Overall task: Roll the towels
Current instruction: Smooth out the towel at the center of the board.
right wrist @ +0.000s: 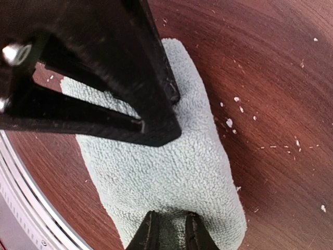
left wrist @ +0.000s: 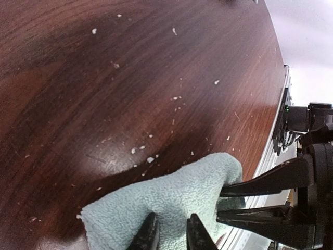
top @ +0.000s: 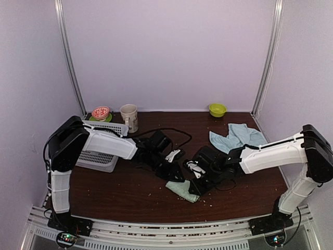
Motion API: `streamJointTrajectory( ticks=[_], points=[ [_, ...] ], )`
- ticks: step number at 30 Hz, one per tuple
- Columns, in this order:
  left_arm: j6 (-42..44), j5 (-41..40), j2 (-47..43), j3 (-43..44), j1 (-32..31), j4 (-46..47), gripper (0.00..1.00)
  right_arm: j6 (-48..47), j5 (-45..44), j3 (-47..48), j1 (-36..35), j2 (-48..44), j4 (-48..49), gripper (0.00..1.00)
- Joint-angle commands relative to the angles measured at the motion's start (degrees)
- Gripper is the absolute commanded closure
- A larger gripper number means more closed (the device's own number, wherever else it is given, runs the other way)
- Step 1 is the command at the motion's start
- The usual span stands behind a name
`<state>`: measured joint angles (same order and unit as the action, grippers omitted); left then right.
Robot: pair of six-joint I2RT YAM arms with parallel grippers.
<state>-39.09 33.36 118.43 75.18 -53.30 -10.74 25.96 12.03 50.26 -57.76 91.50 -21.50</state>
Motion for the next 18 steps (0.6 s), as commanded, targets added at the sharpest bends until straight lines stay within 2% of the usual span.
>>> streamJointTrajectory(
  ticks=[1,11,18],
  points=[
    [1.08,-2.56,-2.12,-0.43,0.3,-3.74,0.77,1.1,-0.79,-2.47,0.55,2.03,0.31,0.81],
    [0.83,-4.74,-11.3,-3.53,0.23,-6.59,0.75,1.22,-1.43,-2.9,0.86,2.99,1.63,0.82],
    [0.43,-4.54,-12.47,-6.04,-0.46,-5.78,0.77,1.03,-1.75,-2.91,0.9,3.03,1.63,0.82]
  ],
)
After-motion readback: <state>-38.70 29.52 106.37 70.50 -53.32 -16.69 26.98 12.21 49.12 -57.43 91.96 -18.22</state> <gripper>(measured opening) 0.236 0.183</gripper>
